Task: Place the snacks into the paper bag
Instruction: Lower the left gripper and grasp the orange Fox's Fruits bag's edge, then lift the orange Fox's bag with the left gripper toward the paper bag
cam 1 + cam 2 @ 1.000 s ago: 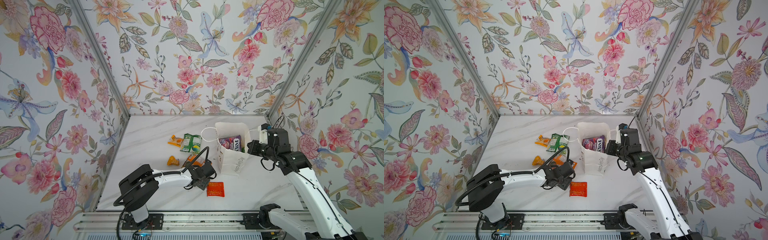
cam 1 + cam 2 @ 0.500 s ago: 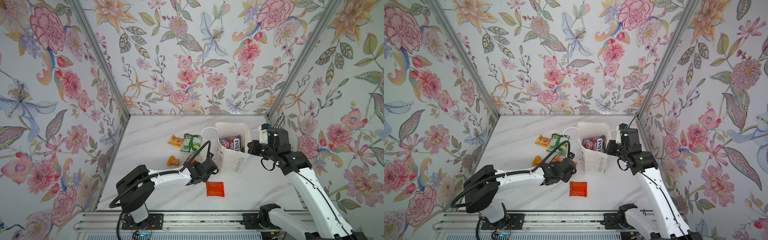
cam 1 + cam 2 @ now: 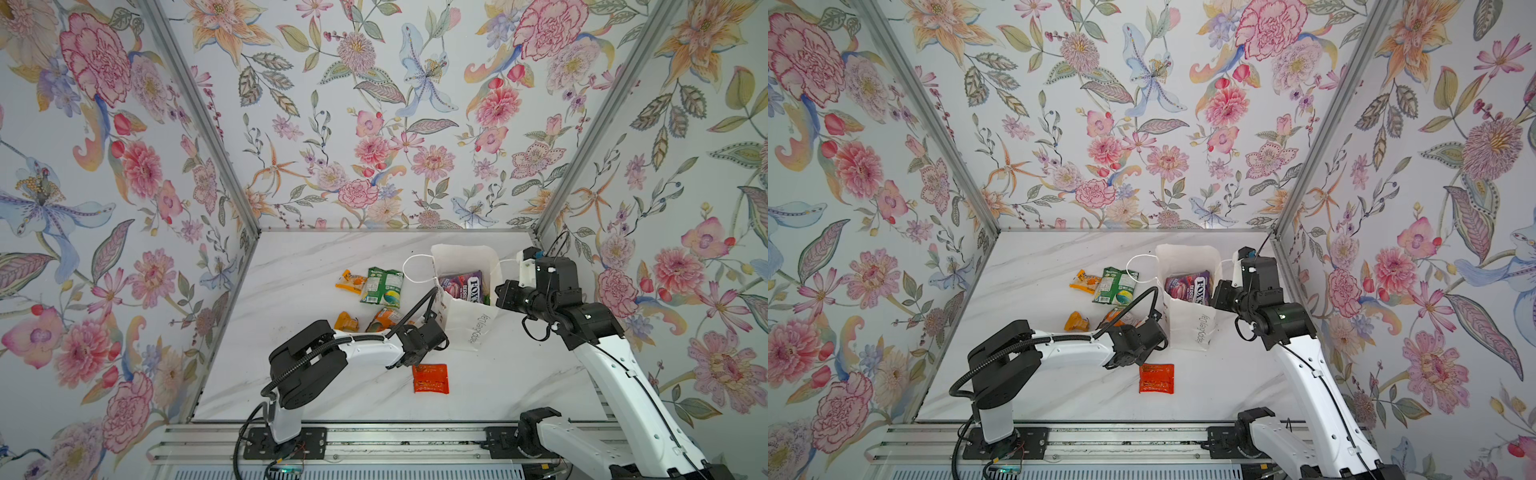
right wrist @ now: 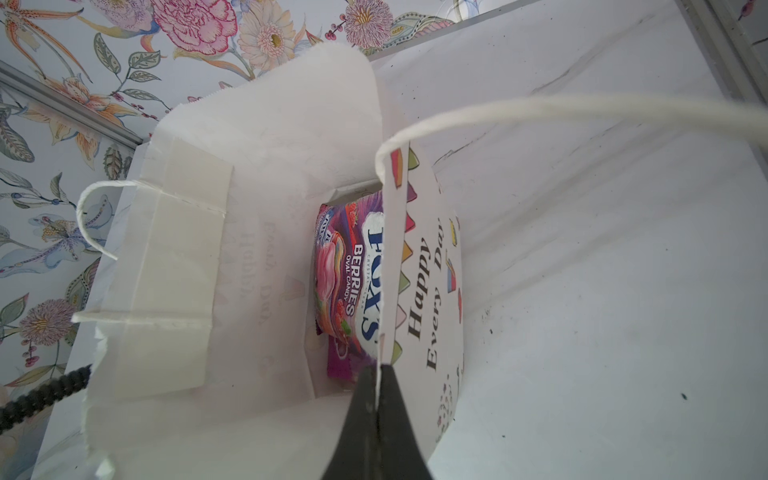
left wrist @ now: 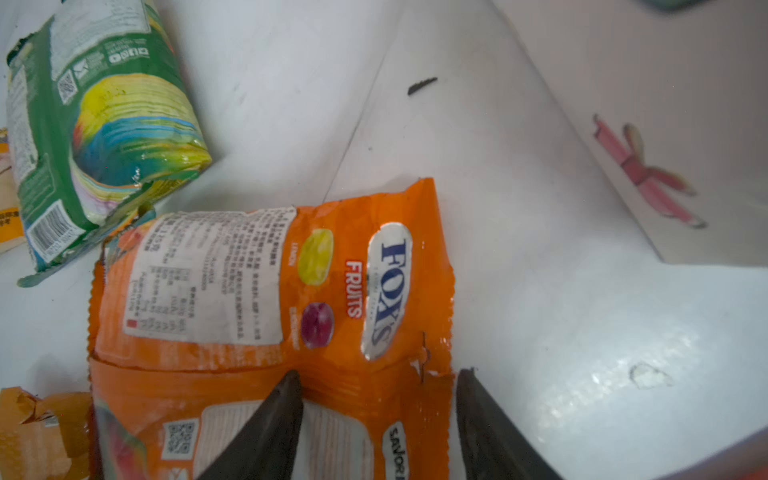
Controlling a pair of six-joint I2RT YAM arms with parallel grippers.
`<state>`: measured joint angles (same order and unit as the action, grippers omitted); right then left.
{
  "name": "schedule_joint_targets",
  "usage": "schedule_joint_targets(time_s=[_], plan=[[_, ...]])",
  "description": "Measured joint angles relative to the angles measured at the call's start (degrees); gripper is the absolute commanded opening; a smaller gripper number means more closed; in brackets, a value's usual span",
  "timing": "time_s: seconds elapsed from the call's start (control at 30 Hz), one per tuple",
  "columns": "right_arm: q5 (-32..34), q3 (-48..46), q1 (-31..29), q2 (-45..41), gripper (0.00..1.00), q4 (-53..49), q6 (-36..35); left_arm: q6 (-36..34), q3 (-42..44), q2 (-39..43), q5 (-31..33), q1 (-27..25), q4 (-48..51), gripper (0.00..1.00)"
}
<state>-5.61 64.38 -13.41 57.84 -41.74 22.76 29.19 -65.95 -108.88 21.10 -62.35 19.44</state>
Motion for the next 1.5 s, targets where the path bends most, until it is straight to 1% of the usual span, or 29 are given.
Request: schedule_joint_targets(time_s=[0.1,0.17,0.2,0.27,0.33,0.43,0.57,0.67,0.73,0.93,1.03,1.27,1.4,1.5], plan=[[0.00,0.00,0.07,0.00,0.00,0.00,-0.02,0.20,0.02,-0.07,0.61,-0.02,0.04,0.49],[-0.02,-0.02,0.11,0.00,0.00,0.00,0.00,0.20,0.07,-0.09,0.85,-0.02,0.17,0.48],[-0.09,-0.07,0.15,0.00,0.00,0.02,-0.02,0.20,0.09,-0.13,1.05,-0.02,0.22,0.50],[-0.15,-0.11,0.35,-0.04,0.00,0.02,0.00,0.28,0.24,-0.20,1.33,-0.04,0.24,0.58],[-0.15,-0.28,0.44,-0.13,0.00,0.02,0.00,0.48,0.55,-0.22,1.81,-0.09,0.46,0.61],[-0.15,-0.39,0.44,-0.33,0.00,0.02,0.00,0.79,0.94,-0.20,2.86,-0.20,1.01,0.63],[-0.15,-0.44,0.44,-0.39,0.00,0.02,0.00,1.46,1.09,-0.20,4.66,-0.31,2.12,0.62],[-0.15,-0.44,0.44,-0.39,0.00,0.02,0.00,2.32,2.14,-0.15,6.27,-0.31,1.77,0.53],[-0.15,-0.48,0.44,-0.44,0.00,0.02,0.00,3.19,3.06,-0.02,7.17,-0.31,1.18,0.44],[-0.15,-0.70,0.44,-0.55,0.00,0.11,0.00,4.96,5.53,0.26,9.14,-0.37,-1.31,0.24],[-0.17,-0.70,0.44,-0.55,0.00,0.28,0.00,4.98,6.21,0.74,9.33,-0.35,-1.64,0.17],[-0.20,-0.70,0.44,-0.55,0.00,0.39,0.00,6.25,8.24,3.56,8.68,-0.35,-0.87,0.05],[-0.20,-0.76,0.44,-0.76,0.00,0.35,0.00,7.82,10.38,7.96,7.52,-0.35,0.74,0.04],[-0.37,-0.76,0.44,-0.96,0.00,0.24,0.00,9.84,11.06,12.66,6.64,-0.35,2.89,0.00]])
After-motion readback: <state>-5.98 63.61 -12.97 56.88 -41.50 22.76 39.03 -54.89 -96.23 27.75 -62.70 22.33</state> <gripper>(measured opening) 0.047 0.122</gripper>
